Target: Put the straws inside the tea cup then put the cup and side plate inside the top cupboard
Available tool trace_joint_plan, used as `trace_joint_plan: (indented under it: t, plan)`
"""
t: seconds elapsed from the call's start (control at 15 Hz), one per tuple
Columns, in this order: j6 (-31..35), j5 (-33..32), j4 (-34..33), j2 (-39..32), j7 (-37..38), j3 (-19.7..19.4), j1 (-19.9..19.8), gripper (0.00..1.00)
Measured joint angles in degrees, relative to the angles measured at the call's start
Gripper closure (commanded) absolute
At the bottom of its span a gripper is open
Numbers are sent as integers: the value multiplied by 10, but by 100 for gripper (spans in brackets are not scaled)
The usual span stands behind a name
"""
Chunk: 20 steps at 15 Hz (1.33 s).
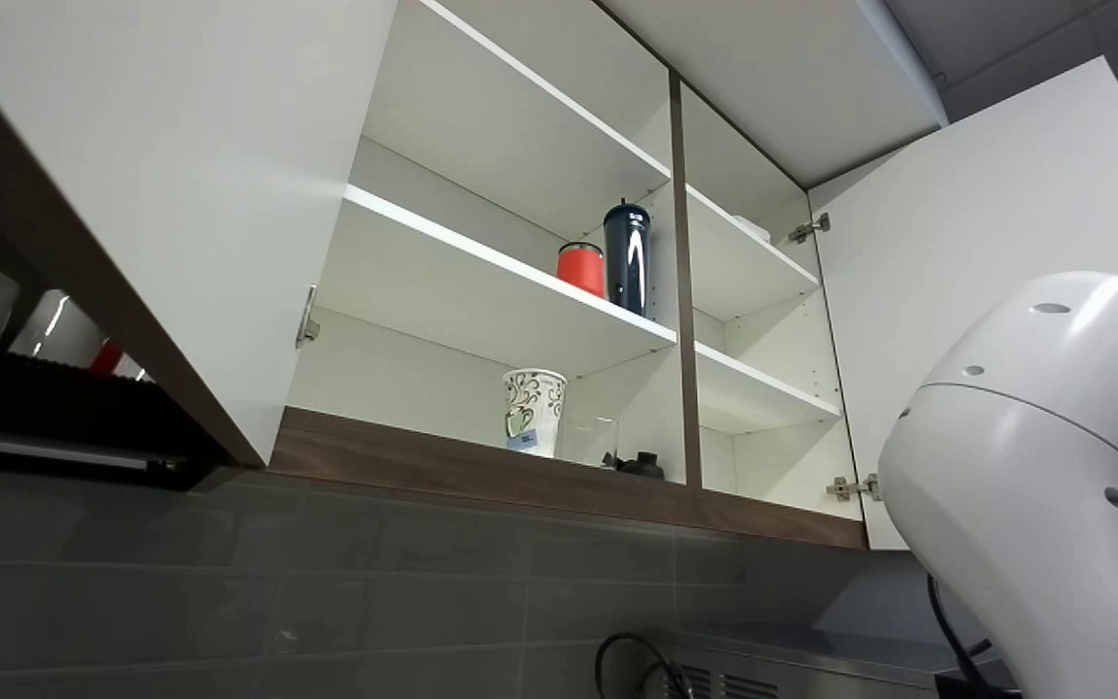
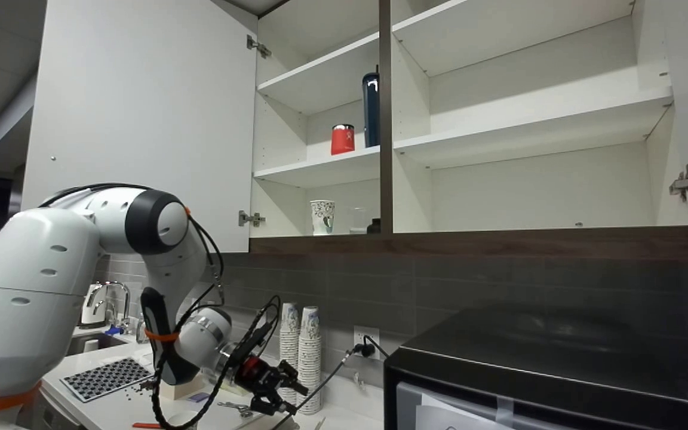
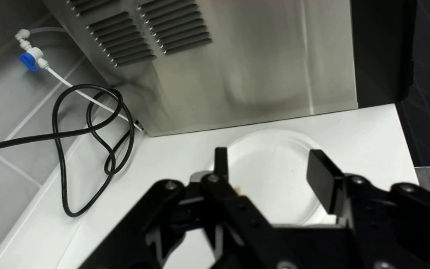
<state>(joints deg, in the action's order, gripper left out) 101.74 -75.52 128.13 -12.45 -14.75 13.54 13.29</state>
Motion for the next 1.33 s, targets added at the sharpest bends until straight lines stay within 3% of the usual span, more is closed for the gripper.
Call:
trace_joint_plan:
  t: [0.13,0.4,1.0,1.33]
  plan:
    - [0,1,-1,4,0,2,0,0]
    - [0,39,-3,26,0,4,0,0]
    - [-50,322,10,105,-2,3,-9,0]
    - [-48,338,25,122,-2,1,-11,0]
